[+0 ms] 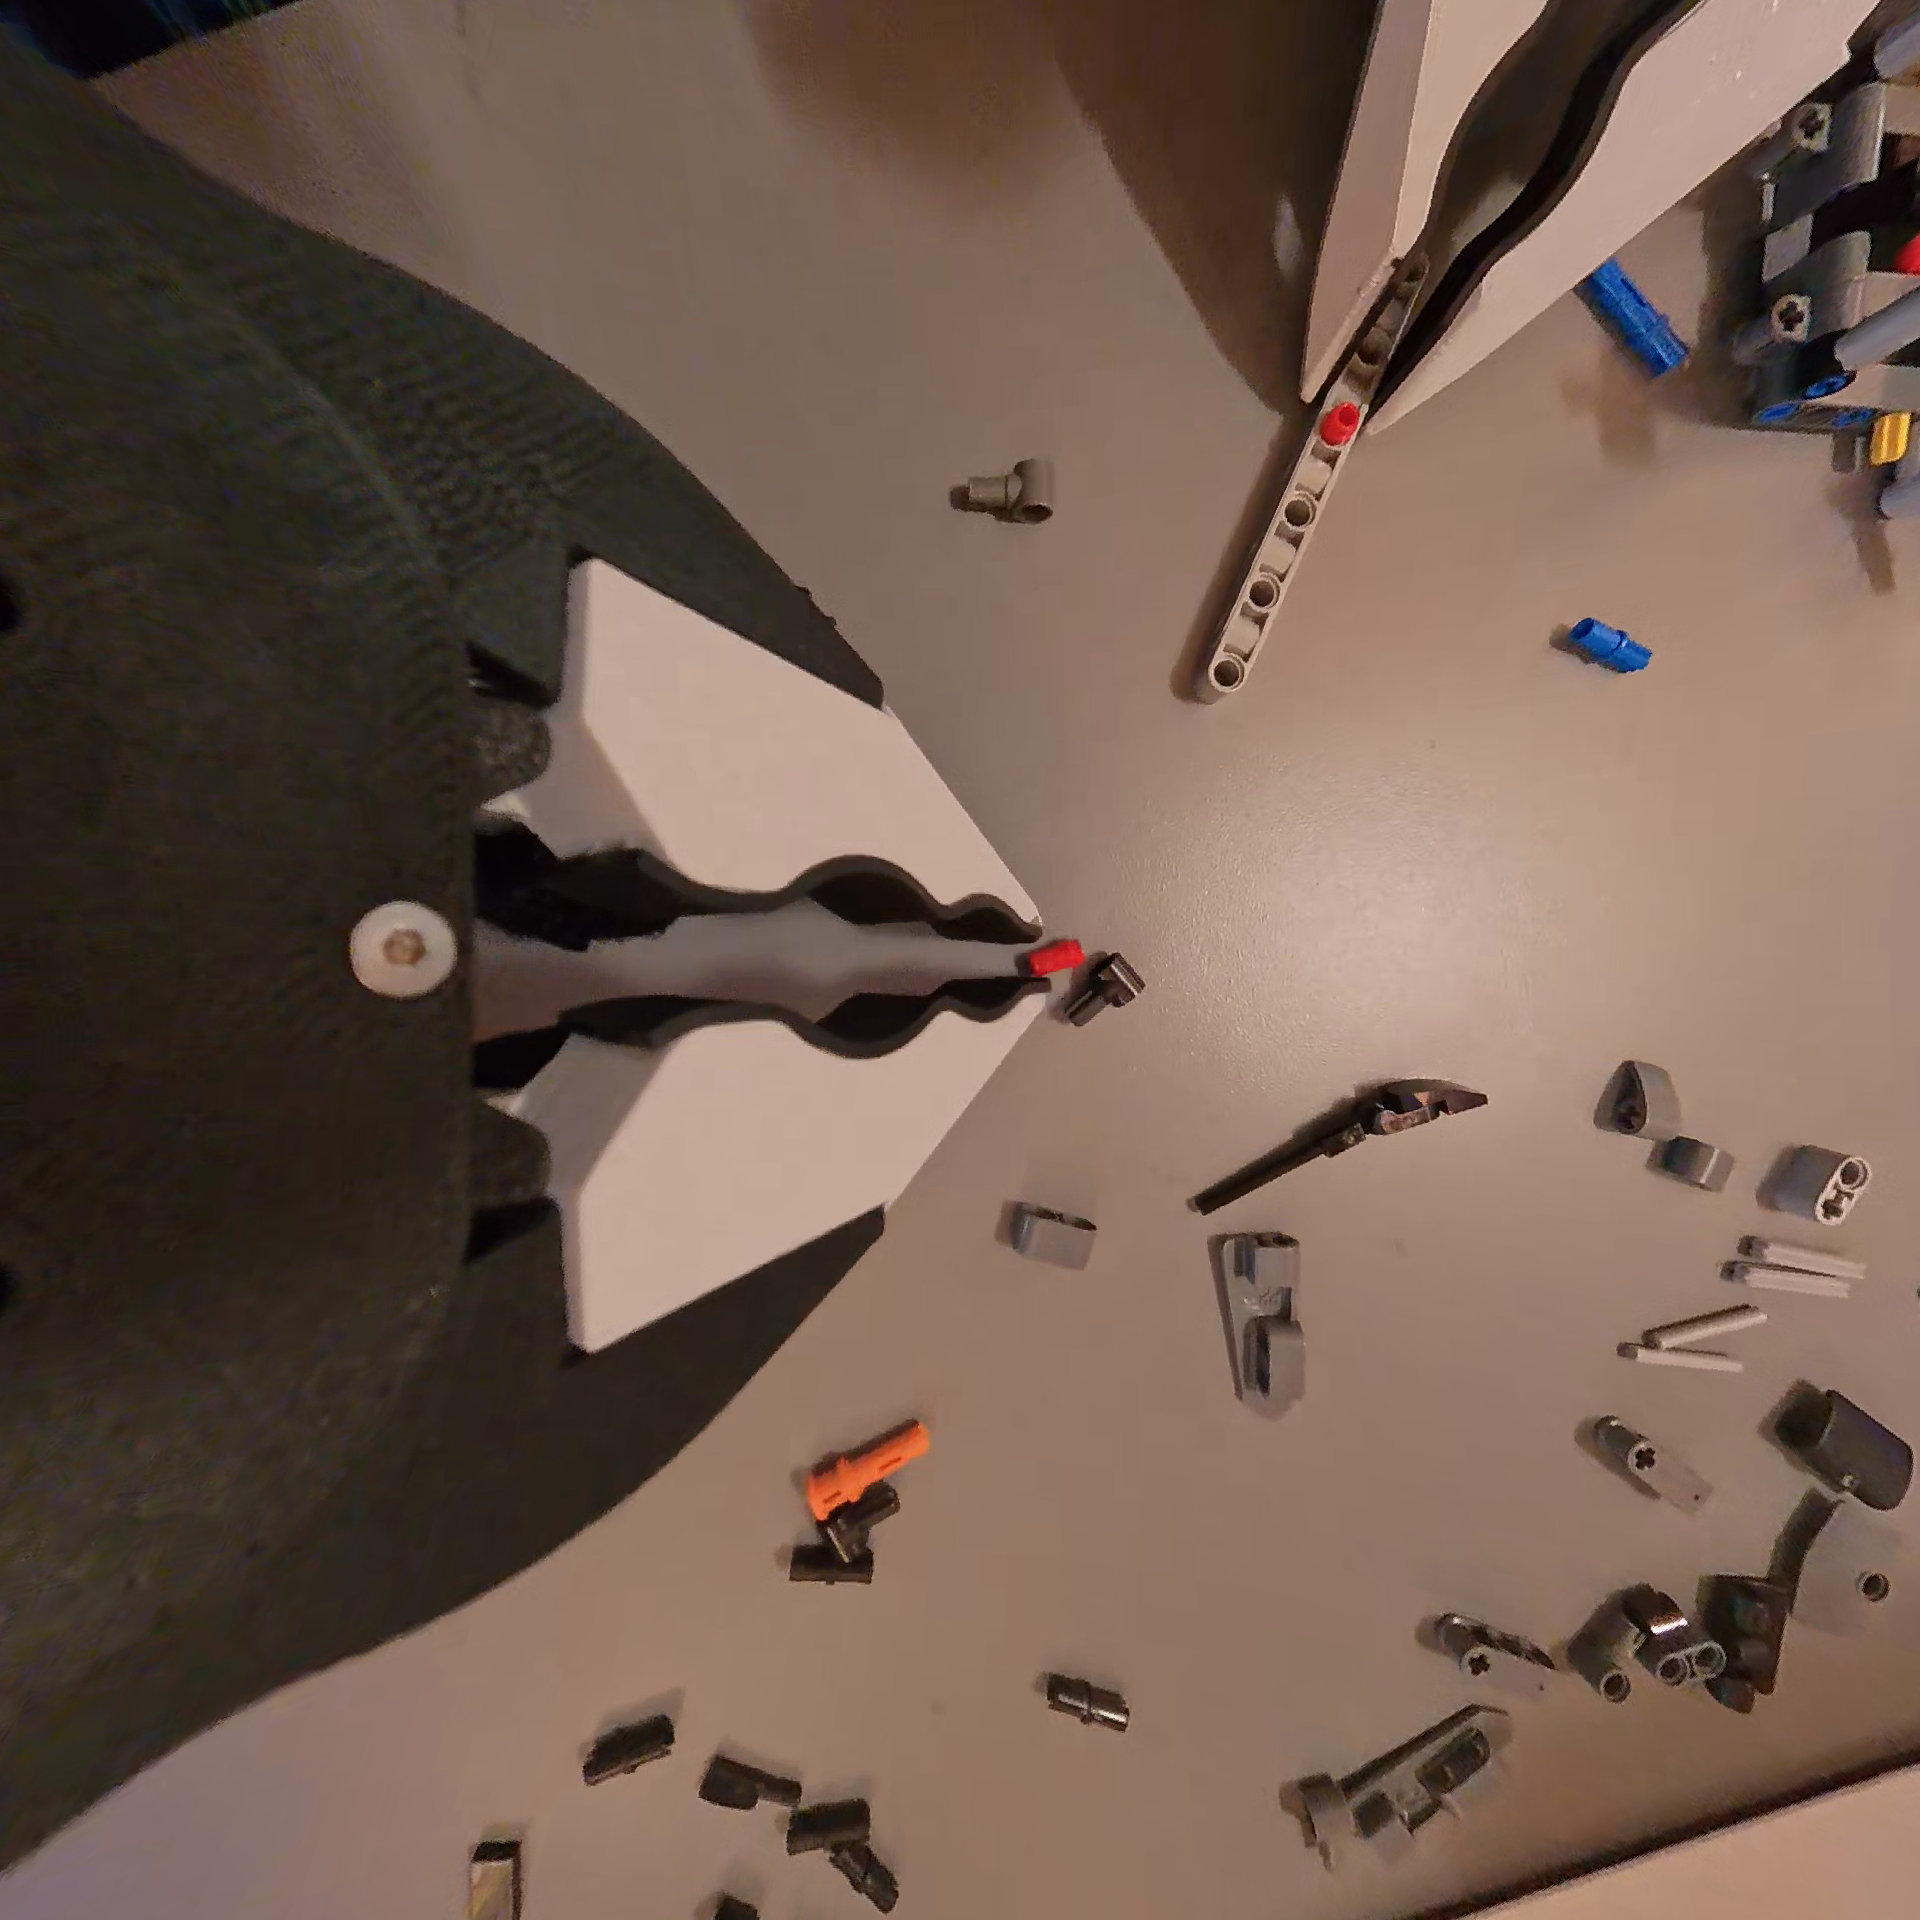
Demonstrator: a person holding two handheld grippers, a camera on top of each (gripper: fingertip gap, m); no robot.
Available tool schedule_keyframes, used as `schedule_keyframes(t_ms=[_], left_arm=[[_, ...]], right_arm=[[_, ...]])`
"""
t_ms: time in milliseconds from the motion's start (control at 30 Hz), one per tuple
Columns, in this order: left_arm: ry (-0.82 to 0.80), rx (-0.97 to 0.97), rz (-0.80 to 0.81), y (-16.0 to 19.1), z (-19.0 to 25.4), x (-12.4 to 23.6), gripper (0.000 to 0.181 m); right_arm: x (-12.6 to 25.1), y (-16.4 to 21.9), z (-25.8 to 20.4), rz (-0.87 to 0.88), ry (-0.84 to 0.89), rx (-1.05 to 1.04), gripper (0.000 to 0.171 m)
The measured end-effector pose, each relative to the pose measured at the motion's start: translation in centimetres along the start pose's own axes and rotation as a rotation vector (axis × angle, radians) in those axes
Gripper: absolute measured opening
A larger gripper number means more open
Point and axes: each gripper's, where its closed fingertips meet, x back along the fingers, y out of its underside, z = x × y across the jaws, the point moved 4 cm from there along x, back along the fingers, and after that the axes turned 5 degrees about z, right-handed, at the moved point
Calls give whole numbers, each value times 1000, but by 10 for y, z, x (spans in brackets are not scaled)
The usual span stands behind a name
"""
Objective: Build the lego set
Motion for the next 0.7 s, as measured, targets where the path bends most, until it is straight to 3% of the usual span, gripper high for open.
schedule_keyframes(t_ms=[300, 700], left_arm=[[5, 6, 1, 0, 0, 0, 7], [15, 16, 2, 0, -1, 0, 7]], right_arm=[[7, -2, -12, 29, -60, -32, 8], [-2, -9, -13, 30, -119, 39, 0]])
